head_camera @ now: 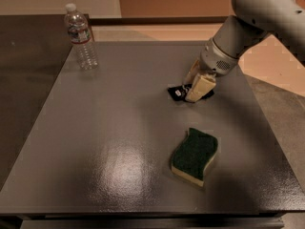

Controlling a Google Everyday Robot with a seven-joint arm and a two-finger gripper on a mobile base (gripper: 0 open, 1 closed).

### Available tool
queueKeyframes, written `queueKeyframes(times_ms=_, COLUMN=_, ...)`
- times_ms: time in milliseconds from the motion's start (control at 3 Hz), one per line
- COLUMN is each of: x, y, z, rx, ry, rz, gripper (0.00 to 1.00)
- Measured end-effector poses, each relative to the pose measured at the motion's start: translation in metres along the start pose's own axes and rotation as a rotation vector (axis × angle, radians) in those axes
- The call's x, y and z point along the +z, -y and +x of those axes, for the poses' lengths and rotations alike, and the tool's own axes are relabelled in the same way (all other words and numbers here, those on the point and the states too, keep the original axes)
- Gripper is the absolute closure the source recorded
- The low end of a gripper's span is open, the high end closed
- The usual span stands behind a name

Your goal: Pick rxbar chocolate

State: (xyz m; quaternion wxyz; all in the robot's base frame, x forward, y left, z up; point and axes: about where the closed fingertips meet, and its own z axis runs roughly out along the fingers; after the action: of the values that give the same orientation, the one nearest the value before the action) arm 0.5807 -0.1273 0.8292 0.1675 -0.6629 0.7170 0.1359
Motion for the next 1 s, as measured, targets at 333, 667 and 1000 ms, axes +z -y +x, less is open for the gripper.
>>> queueKeyframes(times_ms=333, x=-0.002, y=0.0, z=-0.001, rx=0.0, ry=0.0, rz=0.0, gripper=0.88)
queueKeyframes(times_ms=667, x=-0.002, y=0.0, z=-0.001, rx=0.0, ry=0.0, rz=0.0, gripper=1.0)
queueKeyframes(times_ms=1000, x=-0.021, y=0.002, z=-0.019, rx=-0.012, ry=0.036, rz=-0.003, gripper=1.0)
